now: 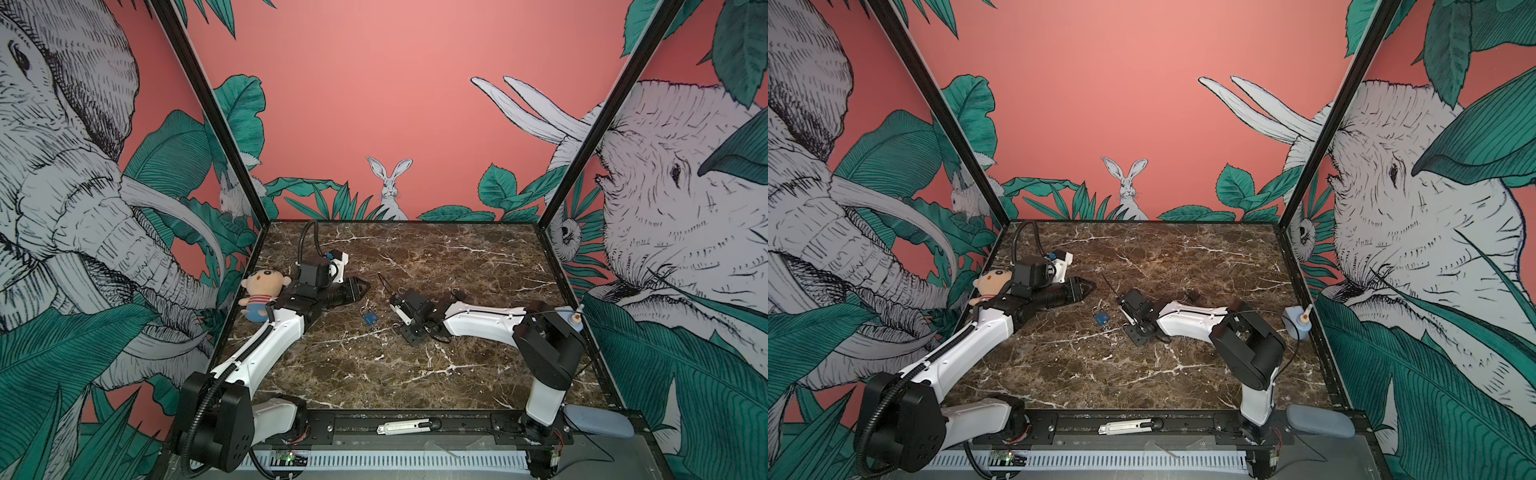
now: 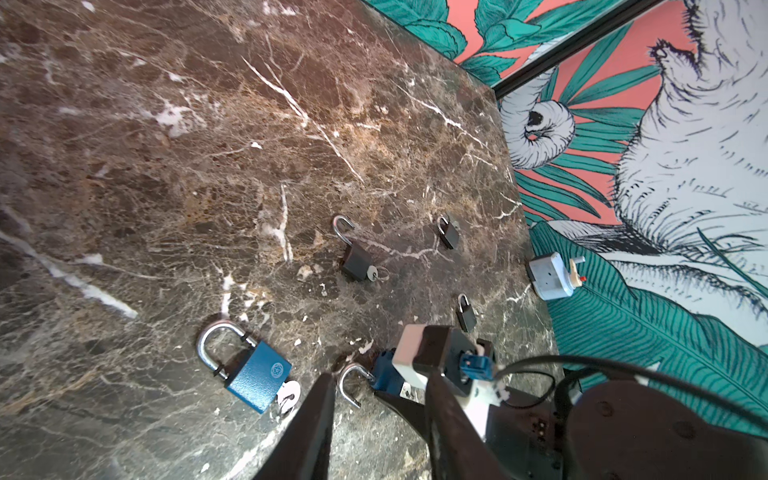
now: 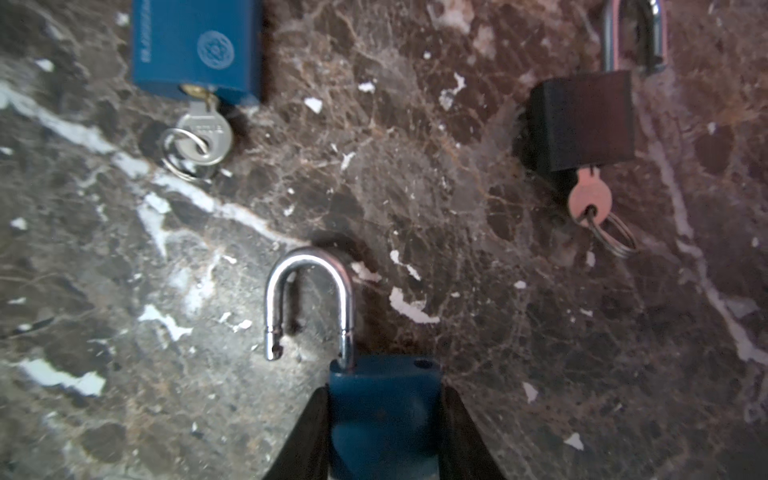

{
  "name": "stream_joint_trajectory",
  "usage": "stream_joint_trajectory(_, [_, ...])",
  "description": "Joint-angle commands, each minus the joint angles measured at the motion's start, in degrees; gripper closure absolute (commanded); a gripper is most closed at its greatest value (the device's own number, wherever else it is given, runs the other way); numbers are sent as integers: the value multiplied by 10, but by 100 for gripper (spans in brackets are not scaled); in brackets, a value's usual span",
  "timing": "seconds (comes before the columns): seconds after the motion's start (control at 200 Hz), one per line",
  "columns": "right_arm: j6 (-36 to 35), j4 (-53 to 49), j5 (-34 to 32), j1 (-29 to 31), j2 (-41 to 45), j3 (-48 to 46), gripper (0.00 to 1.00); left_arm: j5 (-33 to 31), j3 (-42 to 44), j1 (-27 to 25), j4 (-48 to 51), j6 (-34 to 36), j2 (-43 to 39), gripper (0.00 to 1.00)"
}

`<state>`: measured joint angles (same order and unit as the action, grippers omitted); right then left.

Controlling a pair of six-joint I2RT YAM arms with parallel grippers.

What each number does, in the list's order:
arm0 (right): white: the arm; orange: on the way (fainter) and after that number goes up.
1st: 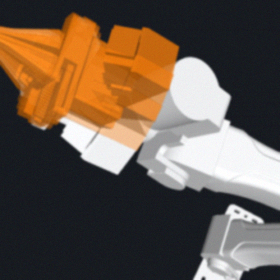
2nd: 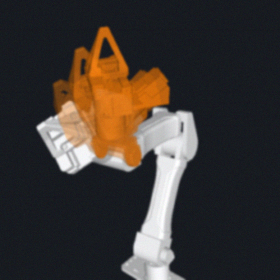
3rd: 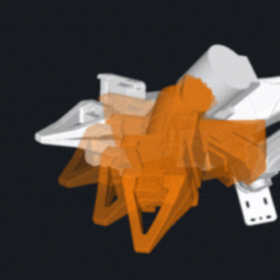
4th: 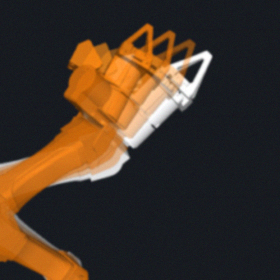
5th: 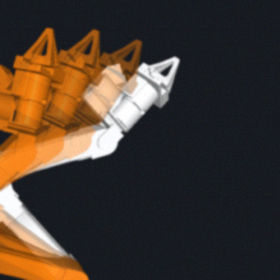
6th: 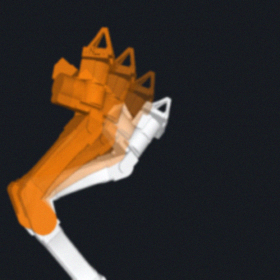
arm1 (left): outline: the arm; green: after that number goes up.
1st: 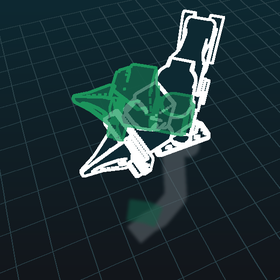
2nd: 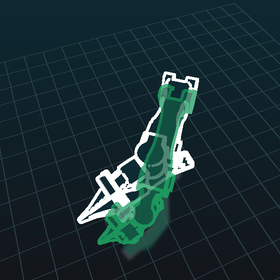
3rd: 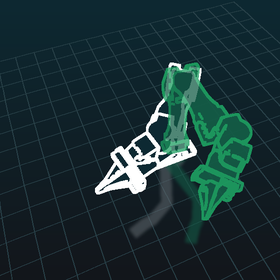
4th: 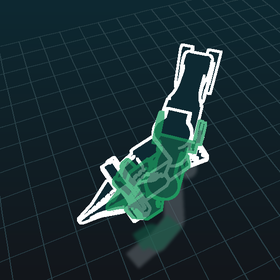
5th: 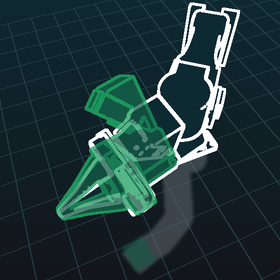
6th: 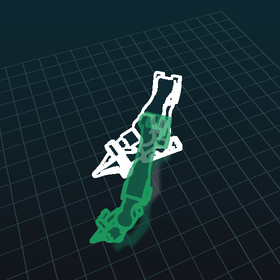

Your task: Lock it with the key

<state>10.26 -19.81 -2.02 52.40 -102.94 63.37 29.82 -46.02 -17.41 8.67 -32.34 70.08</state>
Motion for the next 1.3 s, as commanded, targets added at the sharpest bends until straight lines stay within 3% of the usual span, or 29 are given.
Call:
stream_joint_trajectory(0.0, [7,0,16,-1,53,10,92,28,9,5,-2,12,3,62])
stream_joint_trajectory(0.12, [9,-7,29,-10,84,12,93,42,19,4,-22,2,3,62])
stream_joint_trajectory(0.275, [13,-9,50,-28,134,9,93,106,31,-2,-66,-8,8,62])
stream_joint_trajectory(0.62, [19,-19,87,-65,206,18,94,167,9,-70,-133,-15,52,58])
stream_joint_trajectory(0.97, [32,-18,102,-66,224,17,95,163,-14,-92,-177,-36,97,58])
stream_joint_trajectory(1.295, [33,-17,100,-67,231,14,96,168,-21,-101,-185,-37,108,64])
